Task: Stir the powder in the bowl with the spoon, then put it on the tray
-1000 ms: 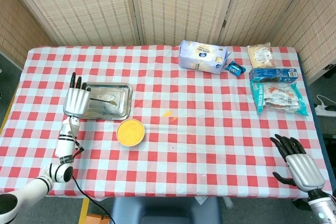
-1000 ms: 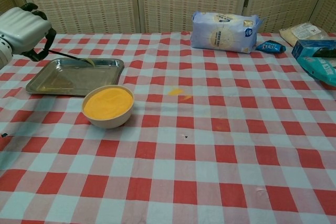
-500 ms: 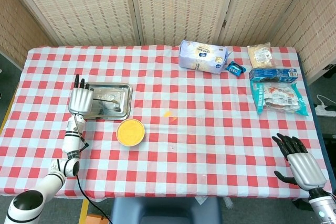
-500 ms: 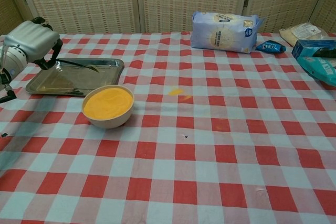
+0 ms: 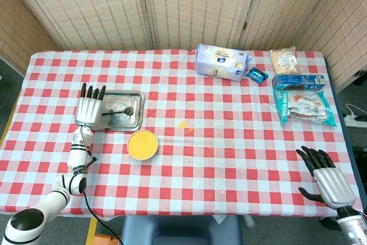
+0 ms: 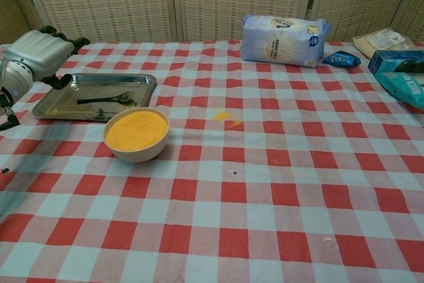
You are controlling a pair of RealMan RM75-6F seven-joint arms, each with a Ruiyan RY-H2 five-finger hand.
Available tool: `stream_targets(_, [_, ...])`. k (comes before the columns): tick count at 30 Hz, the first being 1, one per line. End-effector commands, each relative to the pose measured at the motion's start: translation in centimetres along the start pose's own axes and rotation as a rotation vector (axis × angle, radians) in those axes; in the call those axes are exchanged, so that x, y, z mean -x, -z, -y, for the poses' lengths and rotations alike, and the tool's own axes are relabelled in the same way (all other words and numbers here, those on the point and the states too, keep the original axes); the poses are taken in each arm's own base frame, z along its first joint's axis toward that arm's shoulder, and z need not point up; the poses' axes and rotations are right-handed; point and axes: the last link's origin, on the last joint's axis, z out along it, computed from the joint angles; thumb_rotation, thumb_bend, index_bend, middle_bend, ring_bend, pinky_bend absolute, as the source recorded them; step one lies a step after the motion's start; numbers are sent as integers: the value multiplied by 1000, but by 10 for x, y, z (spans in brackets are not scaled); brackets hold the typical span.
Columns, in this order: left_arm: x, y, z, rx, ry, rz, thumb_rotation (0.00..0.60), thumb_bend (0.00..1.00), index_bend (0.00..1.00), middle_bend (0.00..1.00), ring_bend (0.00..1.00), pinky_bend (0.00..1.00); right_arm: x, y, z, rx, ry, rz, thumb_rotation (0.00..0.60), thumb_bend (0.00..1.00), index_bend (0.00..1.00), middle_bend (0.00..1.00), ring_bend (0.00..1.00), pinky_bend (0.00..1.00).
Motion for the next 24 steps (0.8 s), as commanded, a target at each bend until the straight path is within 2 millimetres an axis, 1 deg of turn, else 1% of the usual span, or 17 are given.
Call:
stream_targets(1, [-9,21,9,51,224,24,600,432,0,38,6,28,-1,1,0,-4,-3,-5,600,147,0,0,0,0])
stream_targets(2, [-15,31,11,78,295,40,600,426,0,15,0,28,-2,2,1,-7,-4,-7,600,147,0,0,0,0])
stream_targets(4, [-33,63,17,158,455,91,600,418,0,0,0,28,-3,3,3,-27,-15,-23,600,147,0,0,0,0])
stream_targets(5, [-45,84,22,209,528,126,600,418,0,0,0,27,-4,3,6,-44,-29,-43,600,147,0,0,0,0])
stream_targets(6, [-53,101,26,243,582,150,600,418,0,0,0,24,-5,4,7,-59,-40,-60,600,147,0,0,0,0])
stream_targets(8, [-66,133,35,297,688,181,600,414,0,0,0,21,-7,6,9,-84,-55,-95,600,147,0,0,0,0])
stream_targets(9, [-71,152,41,324,760,194,600,406,0,0,0,21,-8,8,10,-95,-63,-116,600,147,0,0,0,0])
stream_targets(11, [-74,178,52,354,857,198,600,388,0,0,0,20,-9,11,10,-105,-71,-134,600,147,0,0,0,0])
stream_targets(12, [-73,193,60,367,919,198,600,380,0,0,0,19,-9,12,9,-109,-73,-140,600,147,0,0,0,0])
stream_targets(14, [-67,214,75,374,988,179,600,374,0,0,0,19,-10,15,9,-113,-69,-142,600,147,0,0,0,0])
stream_targets(16, [-59,226,87,356,986,134,600,372,0,0,0,18,-11,17,9,-111,-58,-141,600,147,0,0,0,0])
stream_targets(18, [-49,235,95,306,912,34,600,373,0,0,0,14,-11,19,9,-100,-40,-139,600,147,0,0,0,0])
stream_targets(21, [-44,237,97,242,750,-105,600,374,0,0,0,5,-13,19,10,-87,-27,-146,600,147,0,0,0,0])
stream_targets(24, [-44,237,95,185,676,-200,600,373,0,0,0,5,-13,20,11,-87,-32,-158,600,147,0,0,0,0])
